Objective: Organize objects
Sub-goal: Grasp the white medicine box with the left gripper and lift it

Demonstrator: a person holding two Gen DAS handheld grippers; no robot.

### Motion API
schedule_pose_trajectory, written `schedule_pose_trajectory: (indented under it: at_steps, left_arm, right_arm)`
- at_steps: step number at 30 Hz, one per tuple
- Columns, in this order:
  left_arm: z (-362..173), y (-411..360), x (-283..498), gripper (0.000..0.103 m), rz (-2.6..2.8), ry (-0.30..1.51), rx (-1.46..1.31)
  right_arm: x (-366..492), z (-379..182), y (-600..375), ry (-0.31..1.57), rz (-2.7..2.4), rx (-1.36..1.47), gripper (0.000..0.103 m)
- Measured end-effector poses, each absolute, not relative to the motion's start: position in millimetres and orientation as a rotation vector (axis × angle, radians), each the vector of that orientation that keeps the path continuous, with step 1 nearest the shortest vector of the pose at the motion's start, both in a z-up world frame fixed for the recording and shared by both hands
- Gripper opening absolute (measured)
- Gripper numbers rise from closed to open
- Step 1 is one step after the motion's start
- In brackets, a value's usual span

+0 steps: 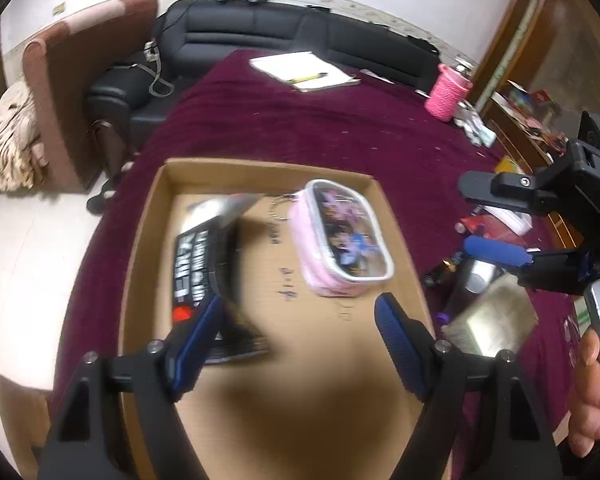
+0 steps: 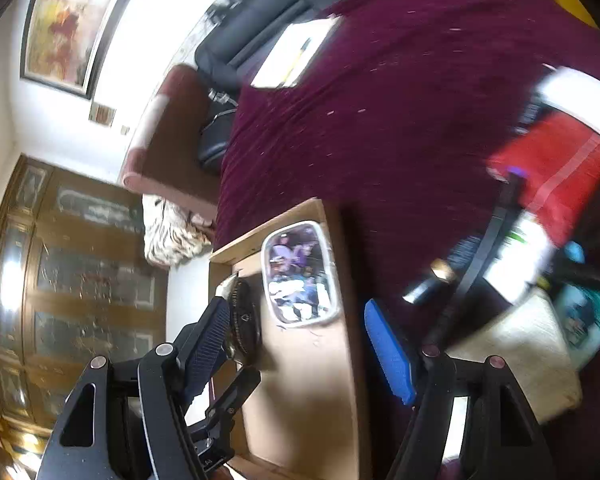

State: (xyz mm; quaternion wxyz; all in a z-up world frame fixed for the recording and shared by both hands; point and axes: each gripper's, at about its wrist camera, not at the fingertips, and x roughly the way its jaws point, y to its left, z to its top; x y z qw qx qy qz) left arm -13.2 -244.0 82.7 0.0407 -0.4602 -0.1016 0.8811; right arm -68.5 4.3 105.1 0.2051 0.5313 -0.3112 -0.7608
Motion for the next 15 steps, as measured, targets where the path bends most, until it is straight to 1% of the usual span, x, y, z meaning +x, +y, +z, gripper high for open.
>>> schedule_pose_trajectory:
  at_steps: [6, 10, 12, 13, 15]
  left_arm:
    - [88, -208, -13, 0.078, 2.603, -0.235, -1.367]
    - [90, -170, -14, 0.08, 2.464, -0.152, -1.339]
    - [90, -145, -12, 0.082, 2.375, -0.075, -1.304]
    - [90, -130, -11, 0.084, 2.333, -0.011, -1.284]
    - [87, -105, -10, 0.085, 2.268, 0.111, -1.272]
  right_arm:
    - [-49, 100, 56, -0.957, -2.158, 1.498, 0.076]
    - [-33, 100, 94, -1.009, -2.19, 1.491, 0.077]
    - [-25, 99, 112, -1.027, -2.204, 1.493, 0.078]
    - [-21, 98, 121, -1.037, -2.209, 1.496, 0.078]
    - [-12, 97, 139, -1.058, -2.214, 1.502, 0.078]
